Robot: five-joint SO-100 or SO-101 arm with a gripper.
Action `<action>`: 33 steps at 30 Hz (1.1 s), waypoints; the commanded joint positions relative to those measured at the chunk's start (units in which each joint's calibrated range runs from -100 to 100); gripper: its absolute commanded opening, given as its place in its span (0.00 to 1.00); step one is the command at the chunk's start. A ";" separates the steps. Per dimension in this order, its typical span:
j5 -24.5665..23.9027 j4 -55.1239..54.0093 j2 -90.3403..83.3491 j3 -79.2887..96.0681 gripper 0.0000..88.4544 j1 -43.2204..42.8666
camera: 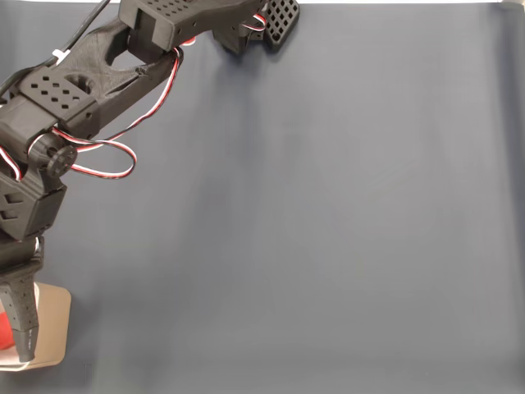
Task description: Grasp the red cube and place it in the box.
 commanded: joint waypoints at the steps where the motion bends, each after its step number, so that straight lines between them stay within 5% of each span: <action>1: -0.29 -0.31 -2.32 -3.27 0.51 0.32; 6: -0.34 0.10 -3.27 -2.82 0.45 0.46; 14: -0.54 0.67 -8.38 3.20 0.00 0.03; 22: -1.03 0.42 -22.51 22.36 0.00 -2.45; 33: -0.44 -7.45 -56.65 72.73 0.00 -12.54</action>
